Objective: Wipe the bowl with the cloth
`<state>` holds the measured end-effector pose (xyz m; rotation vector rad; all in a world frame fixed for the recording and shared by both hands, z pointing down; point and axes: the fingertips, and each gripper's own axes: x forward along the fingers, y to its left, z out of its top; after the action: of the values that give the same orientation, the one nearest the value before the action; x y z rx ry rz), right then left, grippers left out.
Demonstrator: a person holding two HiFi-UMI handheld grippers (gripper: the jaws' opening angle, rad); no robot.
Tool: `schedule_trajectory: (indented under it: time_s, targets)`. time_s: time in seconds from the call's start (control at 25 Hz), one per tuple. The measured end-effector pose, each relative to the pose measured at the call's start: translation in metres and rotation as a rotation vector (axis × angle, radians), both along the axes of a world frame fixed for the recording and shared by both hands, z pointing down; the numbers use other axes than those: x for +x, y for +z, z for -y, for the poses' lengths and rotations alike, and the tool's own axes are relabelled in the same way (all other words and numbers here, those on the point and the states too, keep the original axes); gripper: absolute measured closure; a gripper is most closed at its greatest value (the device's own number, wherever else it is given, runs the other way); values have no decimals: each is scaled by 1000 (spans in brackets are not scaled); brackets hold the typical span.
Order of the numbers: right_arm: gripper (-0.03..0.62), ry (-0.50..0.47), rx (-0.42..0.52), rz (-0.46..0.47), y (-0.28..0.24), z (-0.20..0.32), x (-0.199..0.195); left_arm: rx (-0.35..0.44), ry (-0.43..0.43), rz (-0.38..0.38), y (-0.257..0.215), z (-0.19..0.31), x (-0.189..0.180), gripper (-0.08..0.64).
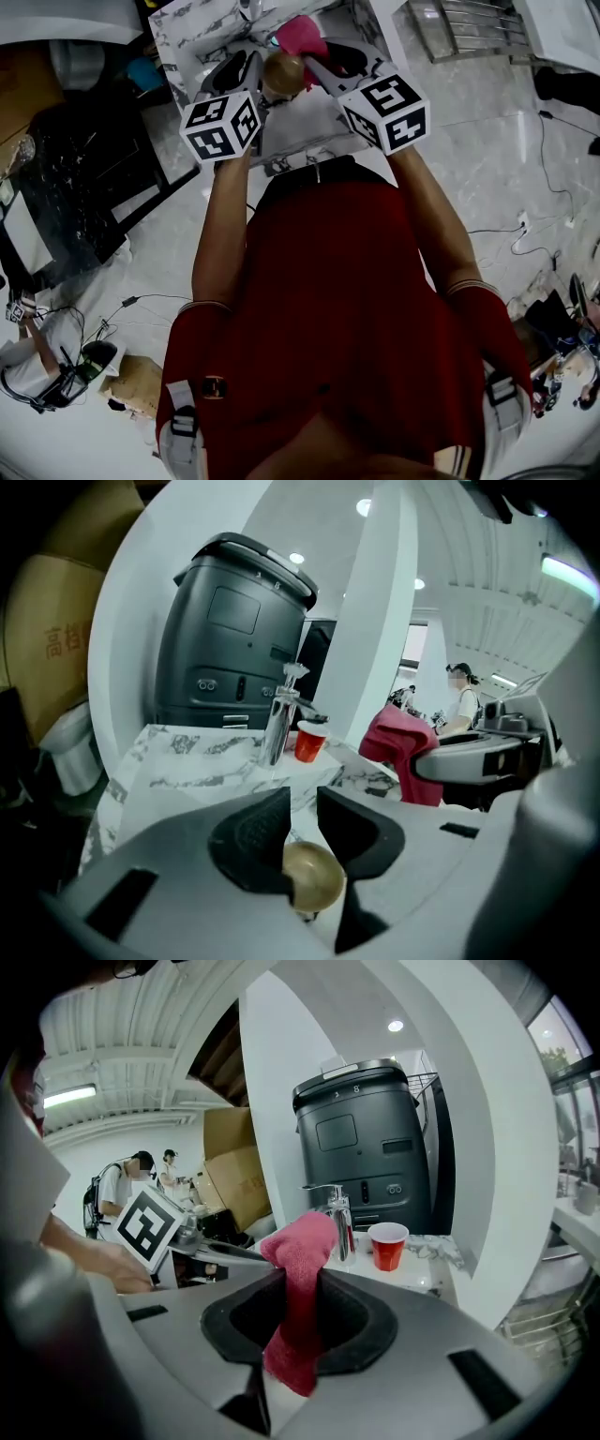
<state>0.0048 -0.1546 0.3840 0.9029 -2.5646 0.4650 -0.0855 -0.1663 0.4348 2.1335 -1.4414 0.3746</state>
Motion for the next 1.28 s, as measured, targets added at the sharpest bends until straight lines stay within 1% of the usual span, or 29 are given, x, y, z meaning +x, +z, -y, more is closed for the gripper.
schedule_trajectory:
  time_s: [0.24, 0.44, 0.56, 0.72, 0.88, 1.12, 1.28]
  targets:
    - [511, 20, 47, 59, -19, -6, 5, 131, 53, 9, -42, -11, 6, 485]
    - [509, 22, 111, 114, -41, -14, 6, 266, 80, 27, -78, -22, 10, 521]
    - [510, 22, 147, 143, -53, -19, 7, 325, 92, 45, -97, -28, 12, 534]
    - [509, 21, 184, 174, -66, -27, 8, 385, 102, 63, -115, -36, 15, 544]
    - [509, 22, 216, 200, -77, -35, 11, 437, 106, 53, -130, -43, 17, 551]
    - [511, 22, 255, 235, -88, -47, 17, 497, 120, 38, -144, -55, 22, 554]
    - [511, 14, 278, 246, -91, -54, 20, 522, 133, 36, -149, -61, 25, 554]
